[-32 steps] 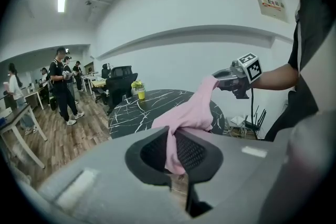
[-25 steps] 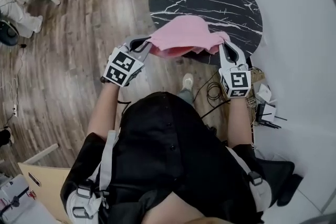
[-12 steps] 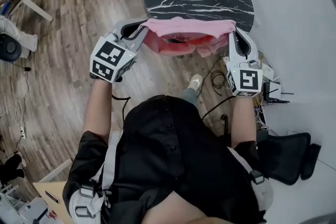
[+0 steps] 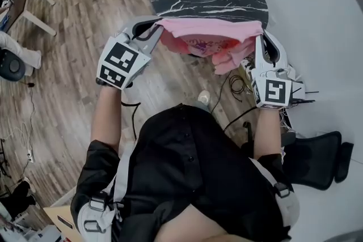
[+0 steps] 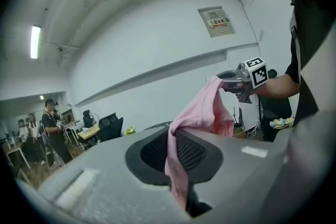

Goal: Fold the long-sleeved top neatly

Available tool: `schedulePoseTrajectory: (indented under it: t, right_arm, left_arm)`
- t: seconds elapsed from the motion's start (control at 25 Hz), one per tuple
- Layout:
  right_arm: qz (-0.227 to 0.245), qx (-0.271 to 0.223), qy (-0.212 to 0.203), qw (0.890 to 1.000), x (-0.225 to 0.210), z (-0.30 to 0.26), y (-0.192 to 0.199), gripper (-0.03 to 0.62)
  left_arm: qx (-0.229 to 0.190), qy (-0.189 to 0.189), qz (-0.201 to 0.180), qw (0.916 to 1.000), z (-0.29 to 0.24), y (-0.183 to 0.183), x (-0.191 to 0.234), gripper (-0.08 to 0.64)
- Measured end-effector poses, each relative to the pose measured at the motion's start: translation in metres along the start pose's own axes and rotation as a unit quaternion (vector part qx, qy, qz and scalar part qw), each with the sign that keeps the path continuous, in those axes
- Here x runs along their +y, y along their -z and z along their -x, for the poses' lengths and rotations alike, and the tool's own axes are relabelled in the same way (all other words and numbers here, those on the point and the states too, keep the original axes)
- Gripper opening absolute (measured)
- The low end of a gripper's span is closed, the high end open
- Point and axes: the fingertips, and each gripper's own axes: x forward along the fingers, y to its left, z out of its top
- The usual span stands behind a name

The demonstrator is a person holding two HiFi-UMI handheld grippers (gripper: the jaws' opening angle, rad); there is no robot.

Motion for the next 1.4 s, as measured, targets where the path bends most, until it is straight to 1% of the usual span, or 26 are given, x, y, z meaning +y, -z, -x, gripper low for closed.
schedulePoseTrajectory:
  t: [0.08, 0.2, 0.32, 0.48, 0.64, 0.96, 1.12, 1.4]
  right_arm:
    - [0.011, -0.012, 0.005, 1.000, -0.002, 0.007, -0.011, 0.023]
    - [0.029, -0.021, 0.012, 0.999, -0.007, 0.010, -0.021, 0.023]
    - [0.044, -0.010, 0.011, 0.999, -0.006, 0.011, -0.020, 0.023]
    - [0.035, 0.002, 0.010, 0.999, -0.003, 0.012, -0.017, 0.025]
    - [0.065, 0.025, 0.007, 0.998, -0.002, 0.017, -0.001, 0.025]
    - [0.064, 0.049, 0.021, 0.997, -0.005, 0.006, 0.017, 0.025]
    - [0.052, 0.065, 0.026, 0.996, -0.009, -0.002, 0.027, 0.025]
    - [0.046, 0.073, 0.019, 0.996, -0.019, -0.024, 0.040, 0.025]
  left_arm:
    - [-0.011, 0.000, -0.010, 0.9999, 0.006, -0.012, -0.001, 0.017]
    - [-0.024, 0.001, -0.012, 0.9996, 0.010, -0.024, 0.002, 0.017]
    - [-0.022, 0.000, -0.013, 0.9997, 0.007, -0.027, 0.007, 0.017]
    - [-0.015, 0.004, -0.001, 0.9999, 0.002, -0.028, 0.003, 0.017]
    - [-0.009, 0.015, -0.002, 0.9998, -0.004, -0.019, -0.003, 0.017]
    - [-0.011, 0.030, -0.004, 0.9995, -0.026, -0.010, 0.007, 0.017]
    - [-0.006, 0.041, 0.000, 0.9991, -0.037, -0.002, 0.009, 0.018]
    - [-0.002, 0.044, 0.011, 0.9990, -0.056, 0.002, 0.022, 0.018]
